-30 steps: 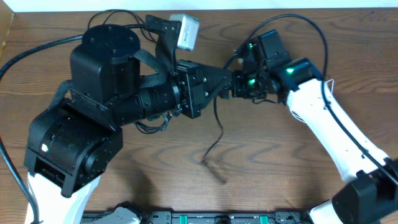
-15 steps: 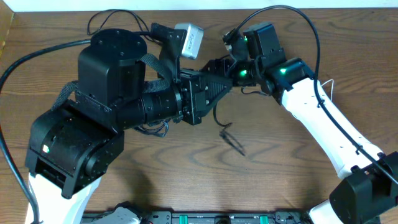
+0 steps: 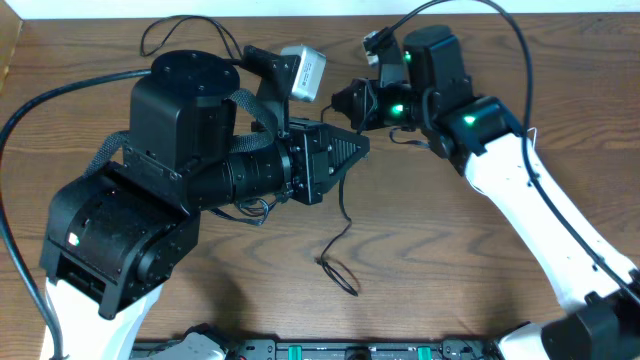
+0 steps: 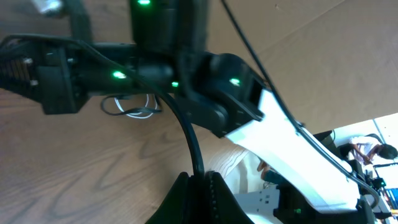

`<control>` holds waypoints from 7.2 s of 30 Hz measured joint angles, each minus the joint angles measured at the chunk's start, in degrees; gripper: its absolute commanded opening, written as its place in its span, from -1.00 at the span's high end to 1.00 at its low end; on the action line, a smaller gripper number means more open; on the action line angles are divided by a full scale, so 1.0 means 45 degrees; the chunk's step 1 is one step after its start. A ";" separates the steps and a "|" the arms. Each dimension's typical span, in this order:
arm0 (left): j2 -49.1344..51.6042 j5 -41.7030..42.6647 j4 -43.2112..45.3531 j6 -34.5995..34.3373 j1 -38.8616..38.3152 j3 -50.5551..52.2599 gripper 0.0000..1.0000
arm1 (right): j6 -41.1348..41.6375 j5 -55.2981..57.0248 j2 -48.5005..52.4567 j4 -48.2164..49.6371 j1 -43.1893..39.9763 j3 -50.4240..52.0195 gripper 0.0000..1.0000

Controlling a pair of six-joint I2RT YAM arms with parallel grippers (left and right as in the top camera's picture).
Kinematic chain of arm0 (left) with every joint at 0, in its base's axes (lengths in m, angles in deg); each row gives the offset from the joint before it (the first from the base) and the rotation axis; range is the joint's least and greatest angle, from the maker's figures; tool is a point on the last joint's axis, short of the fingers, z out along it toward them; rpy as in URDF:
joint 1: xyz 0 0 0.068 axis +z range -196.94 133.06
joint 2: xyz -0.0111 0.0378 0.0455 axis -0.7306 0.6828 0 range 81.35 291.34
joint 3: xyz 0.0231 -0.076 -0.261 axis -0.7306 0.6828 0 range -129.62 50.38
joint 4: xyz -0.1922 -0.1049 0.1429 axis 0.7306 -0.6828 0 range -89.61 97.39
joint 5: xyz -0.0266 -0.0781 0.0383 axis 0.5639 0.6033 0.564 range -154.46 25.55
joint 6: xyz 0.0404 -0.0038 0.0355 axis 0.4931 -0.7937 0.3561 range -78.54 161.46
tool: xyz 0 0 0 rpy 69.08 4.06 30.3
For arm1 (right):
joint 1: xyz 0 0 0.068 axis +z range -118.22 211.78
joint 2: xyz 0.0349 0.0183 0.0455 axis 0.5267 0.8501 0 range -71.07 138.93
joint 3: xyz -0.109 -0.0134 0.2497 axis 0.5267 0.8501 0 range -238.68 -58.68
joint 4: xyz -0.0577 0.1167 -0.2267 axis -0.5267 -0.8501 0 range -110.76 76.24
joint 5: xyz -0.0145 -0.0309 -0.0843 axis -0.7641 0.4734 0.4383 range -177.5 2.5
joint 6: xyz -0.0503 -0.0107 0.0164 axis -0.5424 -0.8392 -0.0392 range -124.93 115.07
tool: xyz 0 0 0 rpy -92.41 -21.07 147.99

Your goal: Untangle cables

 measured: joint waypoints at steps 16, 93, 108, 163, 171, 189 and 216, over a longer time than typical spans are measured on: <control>0.0000 -0.1112 -0.0155 -0.0097 0.0000 0.0000 0.85 | -0.0151 0.1617 -0.3031 -0.3288 -0.0015 -0.0005 -0.05; -0.0005 -0.0806 -0.0316 0.1642 0.0000 0.0000 0.85 | 0.8242 0.1996 -0.3570 -0.1724 -0.1477 0.0010 -0.62; 0.0000 -0.0811 -0.0107 0.1885 0.0000 0.0000 0.85 | 1.1147 0.0189 -0.2453 -0.0869 -0.0942 0.0010 -0.41; 0.1064 -0.6261 -0.1753 -0.0835 0.0971 0.0010 -0.58 | 0.3113 -0.1035 -0.2448 0.1875 0.0204 0.0015 0.98; 0.1039 -0.4240 -0.1753 -0.2871 0.4983 0.0010 -0.58 | 0.0525 -0.2929 -0.2448 0.1982 0.0243 0.0015 0.98; 0.1345 0.0670 -0.1749 -0.4580 0.5445 0.0010 0.21 | -0.2982 -0.2210 -0.2448 0.1991 0.2399 0.0015 0.98; 0.1345 0.0680 -0.1744 -0.4687 0.5445 0.0010 0.53 | -0.3079 -0.1870 -0.2443 0.2297 0.2526 0.0019 0.98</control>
